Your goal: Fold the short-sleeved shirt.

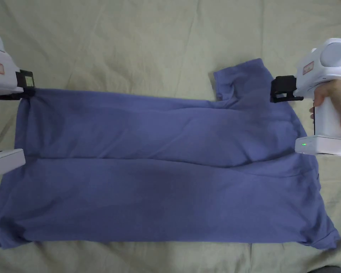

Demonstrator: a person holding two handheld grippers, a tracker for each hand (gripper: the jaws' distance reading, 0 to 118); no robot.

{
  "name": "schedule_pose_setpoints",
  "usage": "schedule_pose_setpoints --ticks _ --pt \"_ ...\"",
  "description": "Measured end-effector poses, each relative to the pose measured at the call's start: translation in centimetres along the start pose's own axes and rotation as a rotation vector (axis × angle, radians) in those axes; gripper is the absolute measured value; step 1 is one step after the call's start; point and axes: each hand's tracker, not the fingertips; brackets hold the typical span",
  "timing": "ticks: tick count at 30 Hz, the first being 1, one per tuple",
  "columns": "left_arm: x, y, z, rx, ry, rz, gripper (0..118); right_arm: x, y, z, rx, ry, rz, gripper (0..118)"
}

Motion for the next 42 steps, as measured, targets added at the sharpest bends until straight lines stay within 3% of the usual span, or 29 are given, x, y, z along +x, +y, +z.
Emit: schedule_pose_setpoints --ticks 4,9,11,13,16,20,25,33,42 --pt "-0.2 0.2 -0.7 -0.010 0.004 0.005 0 0.3 0.1 -1.7 -0.023 0.038 -0.068 68" --pt "-0.7 0.0 -1.7 -0.026 0.016 0.013 0 0.4 -0.5 -2.9 -0.050 0.083 -0.108 40" --pt "-0.6 -0.1 -1.9 -0.031 0.019 0.018 0 0.8 -0.2 -2.5 -0.049 0.100 -0.126 0" --pt "-0.3 -0.4 -1.5 -0.034 0.021 0.019 0 1.0 -0.2 -1.4 -0.037 0.112 -0.149 0" --pt "-0.2 -0.4 -1.0 -0.035 0.018 0.017 0 1.4 0.1 0.7 0.007 0.120 -0.070 0" --pt "-0.8 -0.4 1.2 -0.002 -0.020 0.049 0 2.5 -0.4 5.3 0.107 0.203 -0.066 0" --pt "-1.5 -1.3 6.0 0.061 -0.052 0.052 0 3.7 -2.9 11.4 0.214 0.221 0.018 0" --pt "-4.2 -6.5 12.4 0.140 -0.128 0.096 0 7.2 -10.5 17.6 0.310 0.264 -0.008 0" --pt "-4.7 -15.9 13.0 0.078 -0.088 0.121 0 8.7 -21.3 16.4 0.288 0.260 -0.071 0"
